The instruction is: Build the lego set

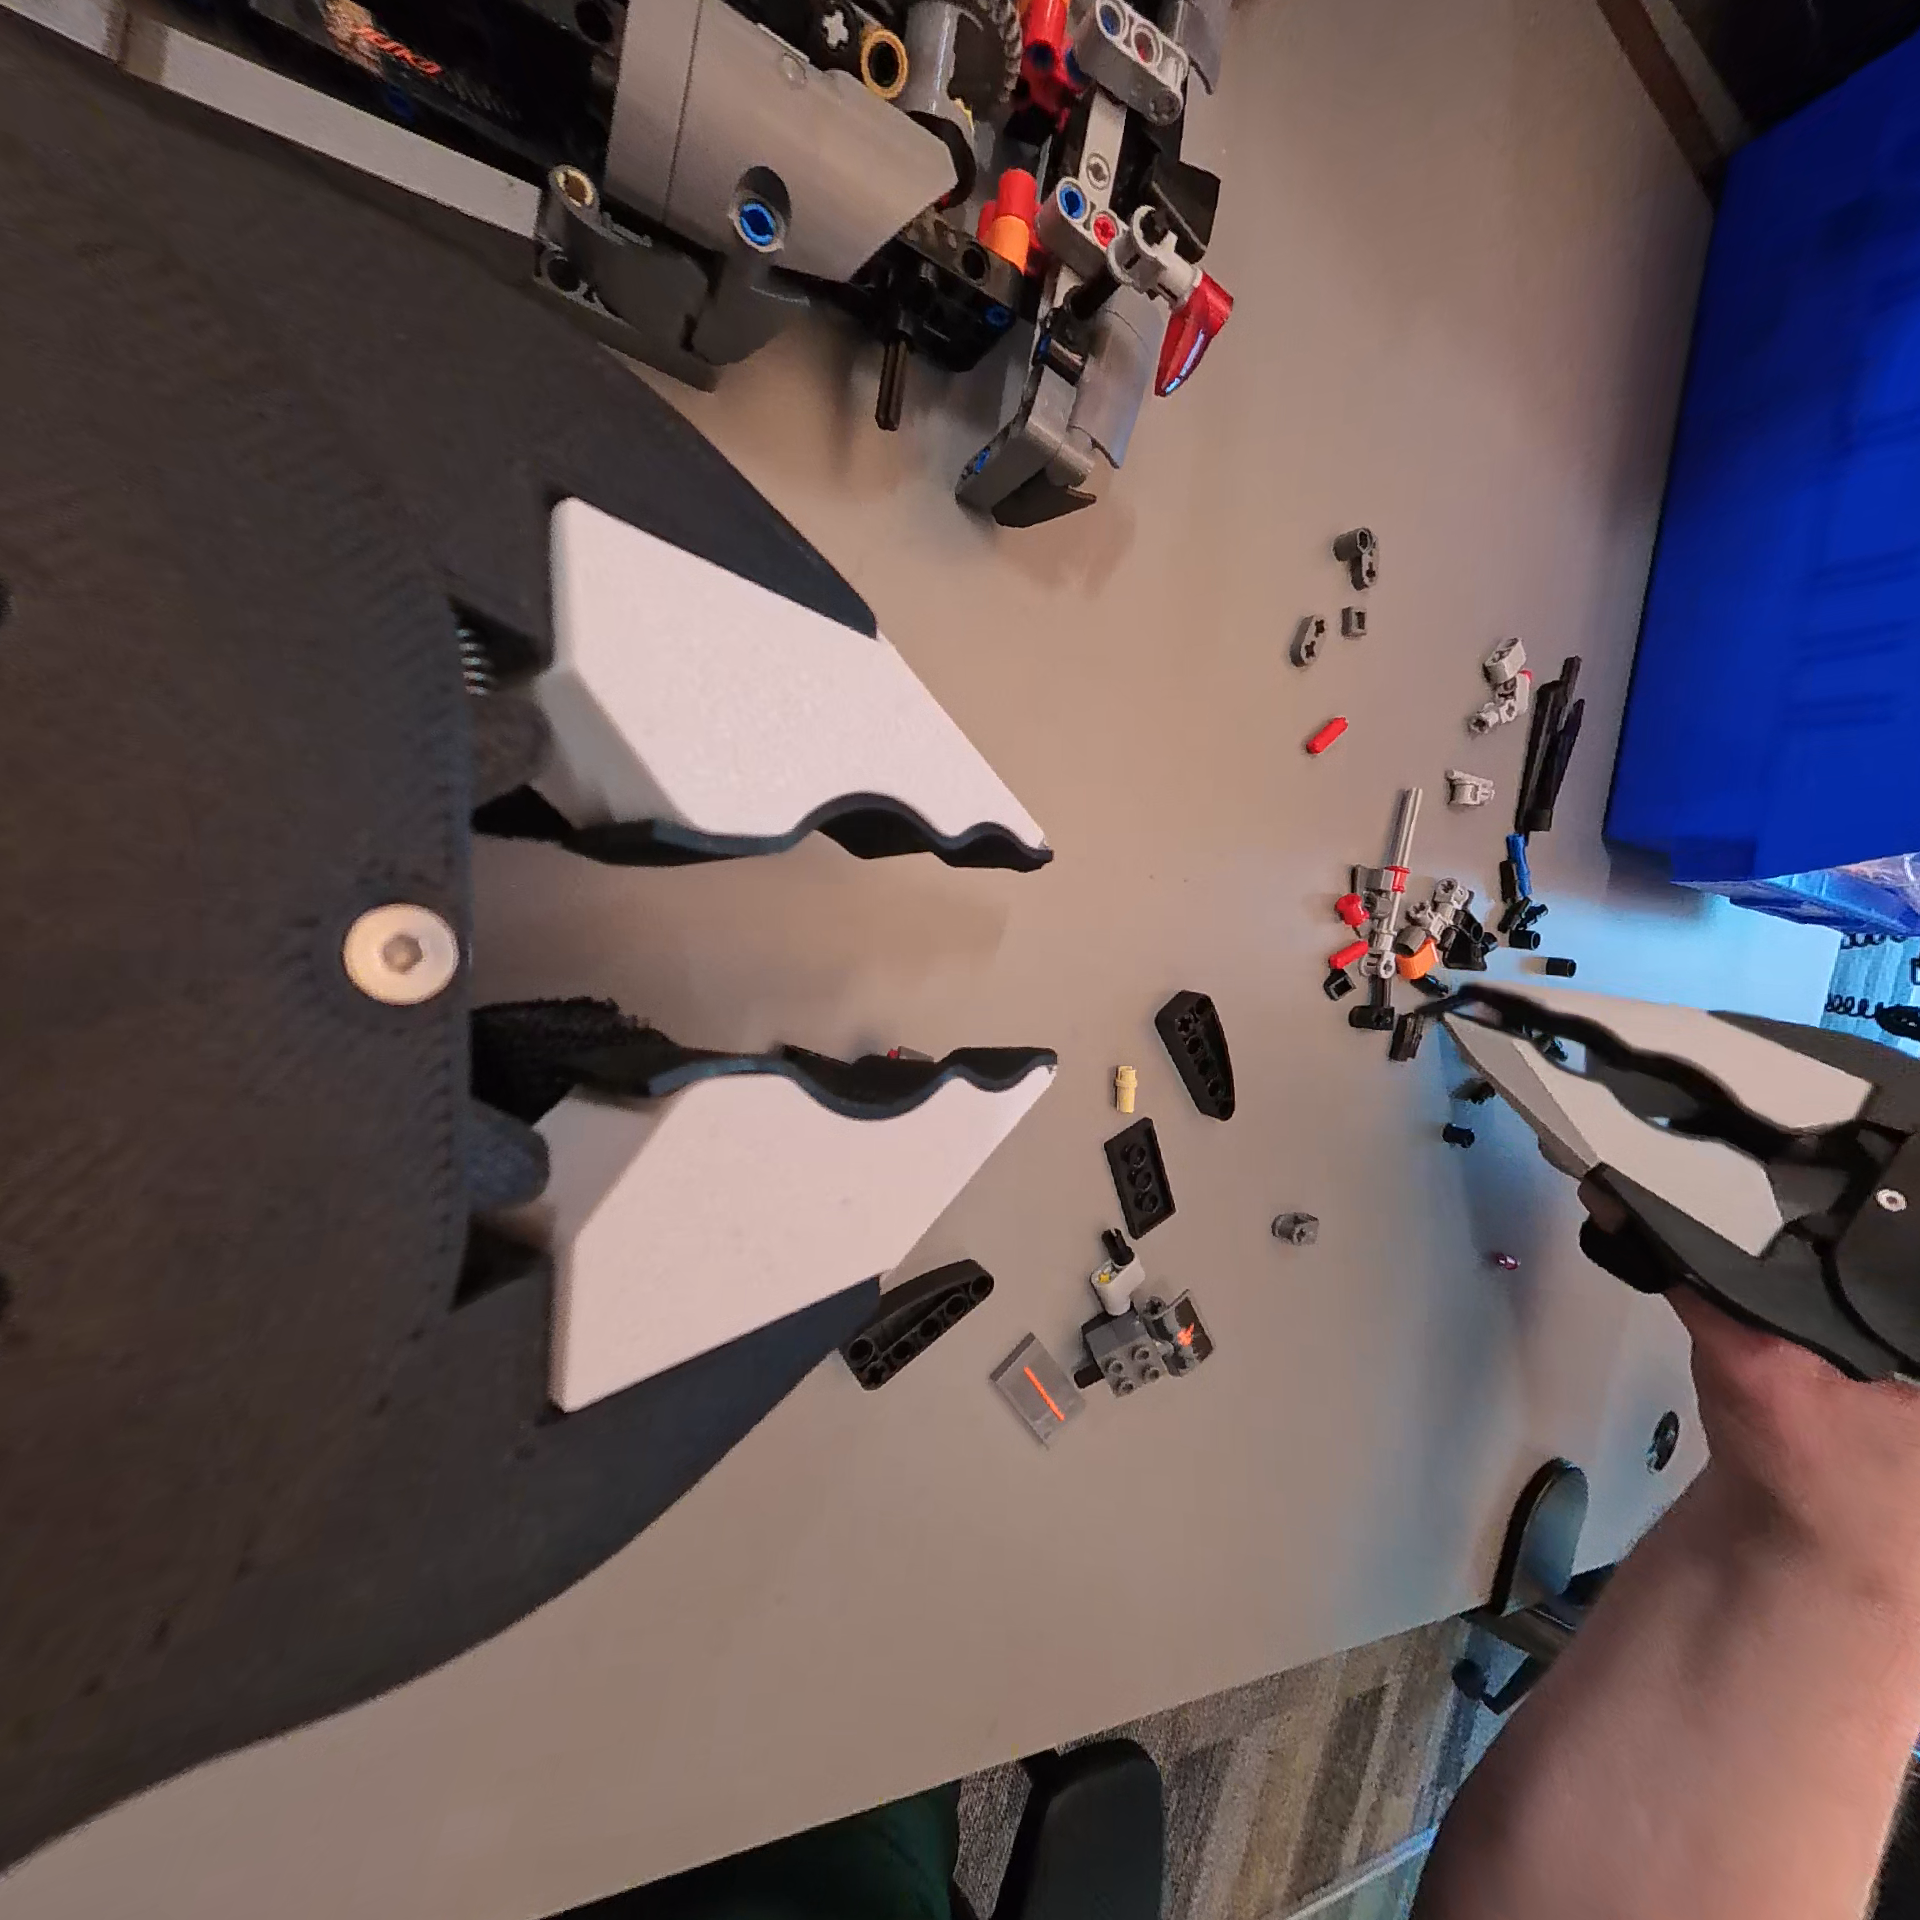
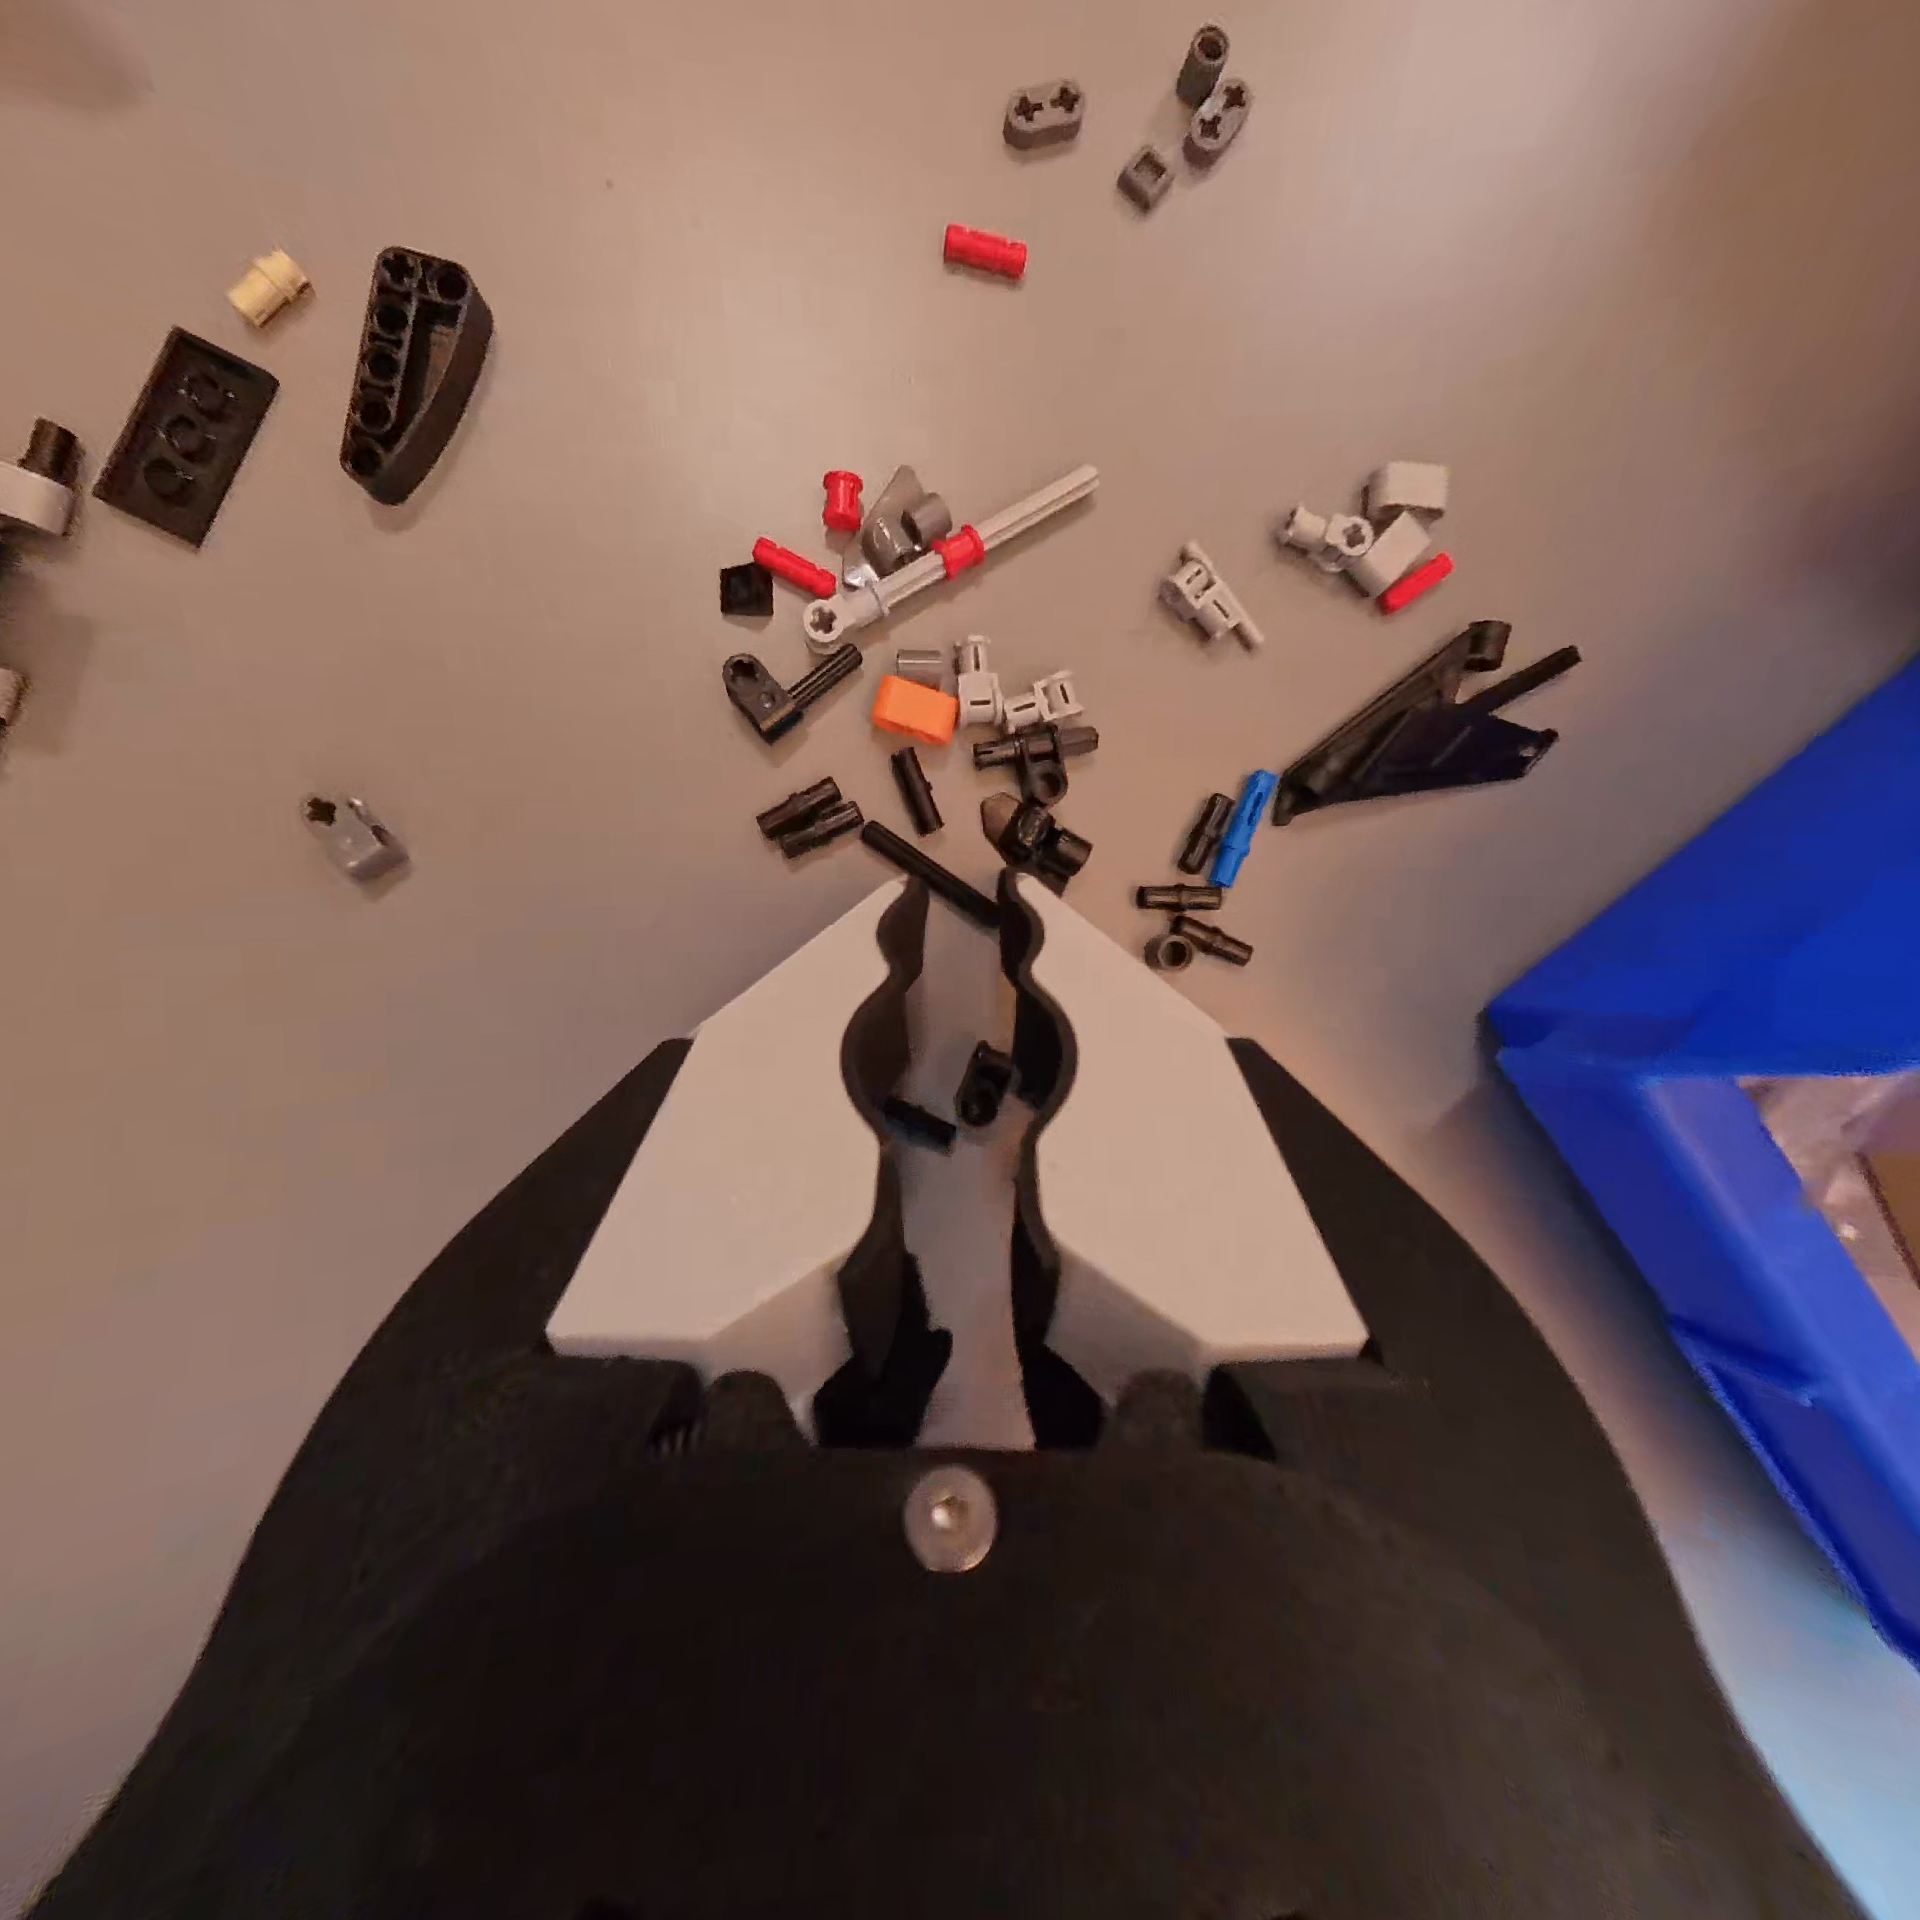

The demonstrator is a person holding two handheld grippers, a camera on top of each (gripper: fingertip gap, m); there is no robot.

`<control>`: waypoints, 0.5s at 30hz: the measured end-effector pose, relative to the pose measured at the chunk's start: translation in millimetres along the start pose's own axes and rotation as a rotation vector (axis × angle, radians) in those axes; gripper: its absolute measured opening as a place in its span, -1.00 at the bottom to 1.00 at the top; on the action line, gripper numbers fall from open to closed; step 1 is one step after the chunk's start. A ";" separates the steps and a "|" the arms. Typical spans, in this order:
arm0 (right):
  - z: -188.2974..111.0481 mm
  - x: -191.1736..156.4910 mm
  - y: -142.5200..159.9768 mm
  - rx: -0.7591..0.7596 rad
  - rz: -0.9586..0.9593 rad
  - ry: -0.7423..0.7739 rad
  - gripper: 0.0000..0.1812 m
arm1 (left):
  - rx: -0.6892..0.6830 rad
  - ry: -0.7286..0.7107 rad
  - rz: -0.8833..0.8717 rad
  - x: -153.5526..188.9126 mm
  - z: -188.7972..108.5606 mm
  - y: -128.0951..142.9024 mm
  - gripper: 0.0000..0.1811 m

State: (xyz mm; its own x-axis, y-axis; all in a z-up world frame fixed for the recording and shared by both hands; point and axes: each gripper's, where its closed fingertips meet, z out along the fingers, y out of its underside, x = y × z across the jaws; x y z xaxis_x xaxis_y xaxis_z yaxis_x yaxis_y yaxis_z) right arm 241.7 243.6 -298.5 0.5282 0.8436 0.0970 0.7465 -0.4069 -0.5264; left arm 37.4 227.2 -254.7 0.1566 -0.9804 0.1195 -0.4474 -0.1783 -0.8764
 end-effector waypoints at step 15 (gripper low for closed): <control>-10.8 -21.3 -10.3 0.090 0.092 -0.039 -0.99 | 0.002 0.002 0.005 0.4 0.1 -0.3 -0.64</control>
State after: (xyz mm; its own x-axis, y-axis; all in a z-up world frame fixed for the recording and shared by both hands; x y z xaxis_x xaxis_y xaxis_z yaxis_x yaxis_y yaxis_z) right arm 227.1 226.1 -286.0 0.5752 0.8179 0.0126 0.6557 -0.4517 -0.6050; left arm 37.7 226.9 -254.4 0.1522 -0.9815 0.1158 -0.4468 -0.1728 -0.8778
